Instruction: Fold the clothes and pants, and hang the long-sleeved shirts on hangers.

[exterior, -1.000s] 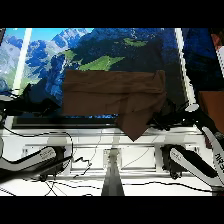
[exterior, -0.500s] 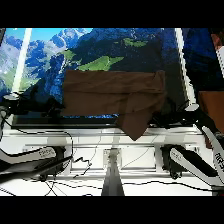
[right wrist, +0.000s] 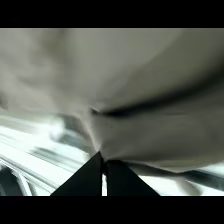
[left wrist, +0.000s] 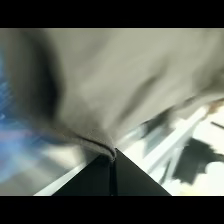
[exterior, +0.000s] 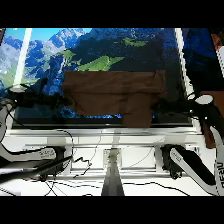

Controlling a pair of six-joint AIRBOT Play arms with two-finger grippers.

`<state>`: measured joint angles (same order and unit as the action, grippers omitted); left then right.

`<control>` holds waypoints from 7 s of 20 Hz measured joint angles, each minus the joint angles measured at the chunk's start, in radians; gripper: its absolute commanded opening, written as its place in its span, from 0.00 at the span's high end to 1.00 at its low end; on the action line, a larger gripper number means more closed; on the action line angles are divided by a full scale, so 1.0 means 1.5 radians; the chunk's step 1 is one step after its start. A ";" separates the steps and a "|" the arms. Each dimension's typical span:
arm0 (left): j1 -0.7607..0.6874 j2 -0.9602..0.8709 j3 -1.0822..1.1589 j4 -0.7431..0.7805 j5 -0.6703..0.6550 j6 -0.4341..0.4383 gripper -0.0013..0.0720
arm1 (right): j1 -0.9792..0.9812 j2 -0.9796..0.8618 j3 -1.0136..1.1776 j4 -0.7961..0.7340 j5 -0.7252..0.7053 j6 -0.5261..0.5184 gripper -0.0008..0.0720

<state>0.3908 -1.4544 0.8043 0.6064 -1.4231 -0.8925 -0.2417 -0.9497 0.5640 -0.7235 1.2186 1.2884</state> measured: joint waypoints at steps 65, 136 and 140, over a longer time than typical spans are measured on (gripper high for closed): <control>-0.276 0.155 0.361 0.122 0.098 -0.135 0.96 | 0.522 -0.575 0.733 -0.187 -0.267 0.229 0.97; -0.335 0.202 0.360 0.496 0.047 -0.238 0.96 | -0.419 -0.162 0.507 -0.615 0.169 0.459 0.97; -0.335 0.202 0.360 0.496 0.047 -0.238 0.96 | -0.243 -0.129 0.505 -0.581 0.119 0.378 0.97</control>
<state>-0.1116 -1.1511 1.3441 1.3502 -1.3521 -1.2499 -0.6060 -1.1439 1.3220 -1.5955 1.3972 1.8561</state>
